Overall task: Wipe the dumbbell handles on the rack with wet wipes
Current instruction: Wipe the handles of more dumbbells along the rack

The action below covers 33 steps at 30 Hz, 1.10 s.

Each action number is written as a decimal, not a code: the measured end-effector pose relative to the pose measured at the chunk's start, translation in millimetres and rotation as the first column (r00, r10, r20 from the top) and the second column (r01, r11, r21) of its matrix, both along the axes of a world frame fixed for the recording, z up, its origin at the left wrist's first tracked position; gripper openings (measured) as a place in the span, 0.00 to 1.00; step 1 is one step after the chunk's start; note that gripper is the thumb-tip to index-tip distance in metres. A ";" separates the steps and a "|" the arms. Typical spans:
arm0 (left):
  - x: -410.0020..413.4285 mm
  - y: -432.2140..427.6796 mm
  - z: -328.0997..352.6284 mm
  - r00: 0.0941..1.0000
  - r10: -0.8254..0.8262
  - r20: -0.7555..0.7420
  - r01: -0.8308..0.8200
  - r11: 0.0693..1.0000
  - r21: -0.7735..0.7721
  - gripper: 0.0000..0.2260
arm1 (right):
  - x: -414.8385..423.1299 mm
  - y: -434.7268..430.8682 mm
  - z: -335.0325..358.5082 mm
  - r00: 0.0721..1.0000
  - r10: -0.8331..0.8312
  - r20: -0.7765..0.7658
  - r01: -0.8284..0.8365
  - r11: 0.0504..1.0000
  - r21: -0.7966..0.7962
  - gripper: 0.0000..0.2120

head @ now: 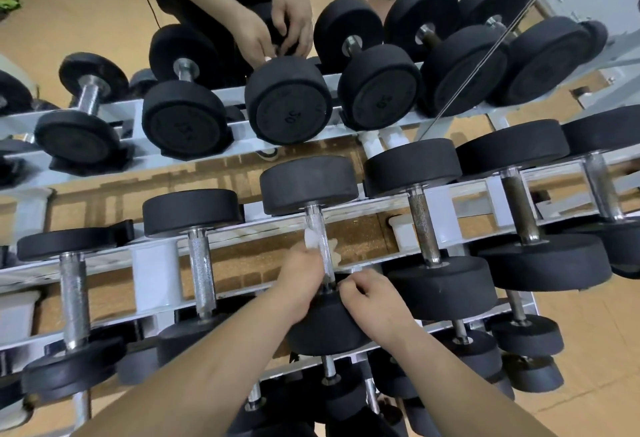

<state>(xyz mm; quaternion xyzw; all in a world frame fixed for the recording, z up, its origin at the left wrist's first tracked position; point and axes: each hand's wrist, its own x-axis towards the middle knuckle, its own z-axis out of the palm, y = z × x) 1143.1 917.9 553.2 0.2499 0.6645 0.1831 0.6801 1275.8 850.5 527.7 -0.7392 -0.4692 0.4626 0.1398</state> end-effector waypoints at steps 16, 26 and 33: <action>-17.6 -3.5 -3.9 0.888 -0.372 -0.269 0.397 0.917 0.040 0.11 | -0.1 1.6 0.6 1.000 -0.013 -0.001 0.013 0.999 -0.050 0.15; -9.1 -26.2 1.1 0.738 -0.518 -0.433 0.594 0.803 0.051 0.15 | -3.0 3.3 13.5 1.000 0.008 -0.010 -0.009 0.999 -0.048 0.15; -29.4 -35.1 48.7 0.969 -0.193 -0.154 0.214 0.967 0.136 0.18 | -3.3 5.3 24.1 0.989 -0.084 -0.120 0.067 0.988 -0.142 0.17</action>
